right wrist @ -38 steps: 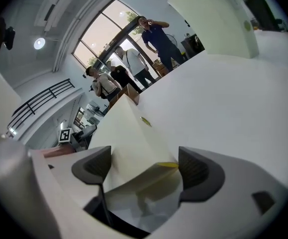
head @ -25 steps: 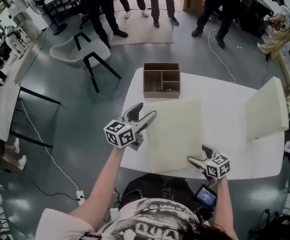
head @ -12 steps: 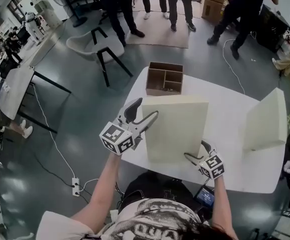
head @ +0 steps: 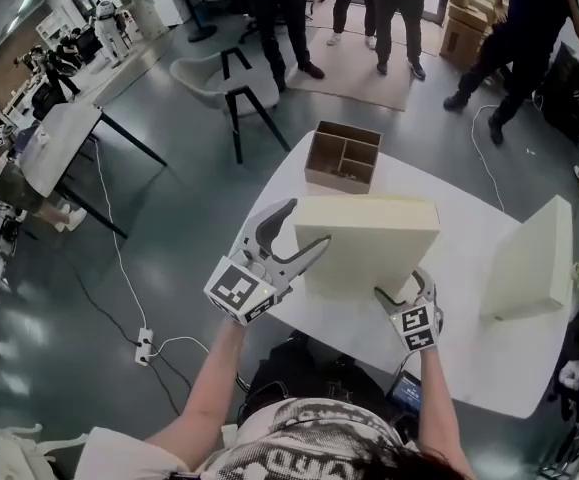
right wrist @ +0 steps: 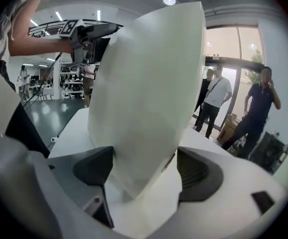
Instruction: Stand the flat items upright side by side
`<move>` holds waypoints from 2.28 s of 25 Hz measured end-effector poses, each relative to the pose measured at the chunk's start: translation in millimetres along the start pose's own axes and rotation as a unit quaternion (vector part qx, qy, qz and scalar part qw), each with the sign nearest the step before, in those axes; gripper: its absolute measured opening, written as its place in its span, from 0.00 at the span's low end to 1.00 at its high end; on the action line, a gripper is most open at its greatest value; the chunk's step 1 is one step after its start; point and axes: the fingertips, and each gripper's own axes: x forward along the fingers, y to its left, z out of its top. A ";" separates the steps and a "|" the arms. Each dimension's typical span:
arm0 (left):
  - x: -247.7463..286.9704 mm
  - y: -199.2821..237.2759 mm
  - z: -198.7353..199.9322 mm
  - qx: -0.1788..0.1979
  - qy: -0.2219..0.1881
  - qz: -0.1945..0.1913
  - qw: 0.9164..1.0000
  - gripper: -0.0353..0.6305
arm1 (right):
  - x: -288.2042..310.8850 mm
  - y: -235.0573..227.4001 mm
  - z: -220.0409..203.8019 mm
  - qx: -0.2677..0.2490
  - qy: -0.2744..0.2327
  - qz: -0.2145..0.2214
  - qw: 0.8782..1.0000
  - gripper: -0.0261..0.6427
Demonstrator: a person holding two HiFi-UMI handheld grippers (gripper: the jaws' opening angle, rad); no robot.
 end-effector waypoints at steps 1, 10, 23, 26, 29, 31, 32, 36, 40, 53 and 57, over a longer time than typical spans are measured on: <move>-2.8 -6.2 2.0 0.007 0.000 -0.001 1.000 0.54 | -0.5 -1.5 -1.2 -0.003 -0.001 -0.003 1.000 0.65; -26.9 -44.8 8.4 0.063 0.016 -0.016 0.998 0.54 | -2.4 -4.9 -9.4 -0.032 -0.007 -0.013 0.999 0.64; -43.3 -51.3 0.4 0.022 0.037 -0.054 0.998 0.59 | -2.0 1.5 -13.1 -0.016 -0.009 0.003 1.000 0.63; -48.9 -47.2 -15.2 -0.010 0.046 -0.064 0.997 0.61 | -1.3 -0.1 -14.9 -0.016 -0.004 0.001 1.000 0.63; -51.7 -38.8 -42.3 -0.041 0.078 -0.095 0.992 0.66 | -0.4 -0.1 -14.9 -0.014 0.002 0.000 1.000 0.63; -45.3 -38.1 -67.9 -0.063 0.111 -0.144 0.981 0.67 | -1.1 -0.5 -14.7 -0.012 0.005 -0.001 1.000 0.63; -40.2 -40.0 -81.8 -0.076 0.129 -0.171 0.974 0.67 | -1.8 -0.7 -15.1 -0.011 0.007 -0.003 1.000 0.63; -26.1 -51.4 -121.0 -0.094 0.180 -0.241 0.949 0.66 | -1.4 2.0 -19.5 -0.008 0.023 -0.008 1.000 0.63; -22.8 -52.3 -120.2 -0.098 0.159 -0.233 0.954 0.54 | -10.3 -1.8 -24.1 0.038 0.032 -0.036 0.998 0.63; -16.6 -65.7 -120.8 -0.087 0.135 -0.159 0.974 0.53 | -215.2 -74.6 -5.6 0.204 -0.070 -0.388 0.896 0.61; -14.5 -77.8 -120.6 -0.093 0.145 -0.139 0.975 0.53 | -280.0 -133.2 -1.6 0.197 -0.091 -0.457 0.863 0.61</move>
